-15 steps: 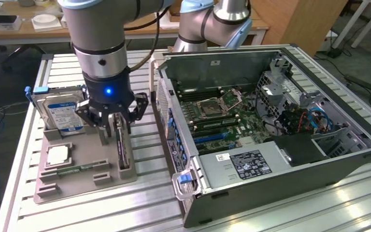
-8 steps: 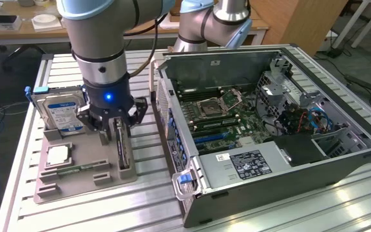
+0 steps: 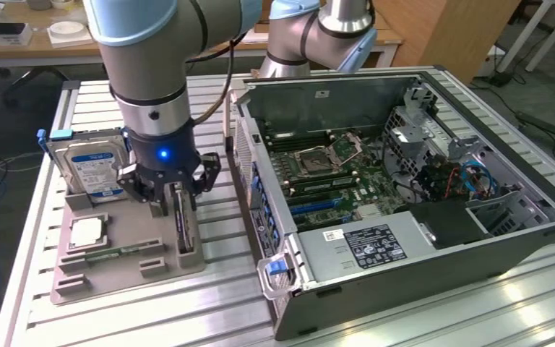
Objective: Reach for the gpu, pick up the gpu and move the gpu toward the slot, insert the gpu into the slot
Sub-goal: 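Pick up the gpu and move the gpu toward the slot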
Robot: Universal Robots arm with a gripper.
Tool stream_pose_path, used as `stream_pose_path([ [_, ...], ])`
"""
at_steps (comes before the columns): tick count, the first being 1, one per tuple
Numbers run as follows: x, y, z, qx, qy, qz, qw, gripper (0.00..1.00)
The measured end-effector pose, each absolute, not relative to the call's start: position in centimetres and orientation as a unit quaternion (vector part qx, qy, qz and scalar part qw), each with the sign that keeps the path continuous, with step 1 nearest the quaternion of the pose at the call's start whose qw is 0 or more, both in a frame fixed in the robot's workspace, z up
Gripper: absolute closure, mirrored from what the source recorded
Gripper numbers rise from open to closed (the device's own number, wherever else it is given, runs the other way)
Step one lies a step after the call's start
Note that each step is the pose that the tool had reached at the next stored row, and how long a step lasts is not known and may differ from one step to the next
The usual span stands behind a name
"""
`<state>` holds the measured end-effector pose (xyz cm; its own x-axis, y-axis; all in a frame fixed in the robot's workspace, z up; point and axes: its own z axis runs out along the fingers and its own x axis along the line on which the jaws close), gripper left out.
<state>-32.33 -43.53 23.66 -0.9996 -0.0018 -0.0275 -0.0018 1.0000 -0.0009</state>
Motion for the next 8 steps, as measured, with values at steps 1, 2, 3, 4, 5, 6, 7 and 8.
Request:
stream_pose_path([
  [1,-32.3,-43.5,23.5,-0.006,1.000,0.000,0.014,0.51],
  [2,-32.3,-43.5,23.4,-0.012,1.000,0.000,0.014,0.51],
  [3,-32.3,-43.5,23.3,-0.018,1.000,0.000,0.014,0.51],
  [4,-32.3,-43.5,23.1,-0.022,1.000,0.000,0.014,0.51],
  [5,-32.3,-43.5,22.9,-0.025,1.000,0.000,0.014,0.51],
  [6,-32.3,-43.5,22.8,-0.026,1.000,0.000,0.014,0.51],
  [7,-32.3,-43.6,22.6,-0.026,1.000,0.000,0.014,0.51],
  [8,-32.3,-43.6,22.5,-0.026,1.000,0.000,0.014,0.51],
])
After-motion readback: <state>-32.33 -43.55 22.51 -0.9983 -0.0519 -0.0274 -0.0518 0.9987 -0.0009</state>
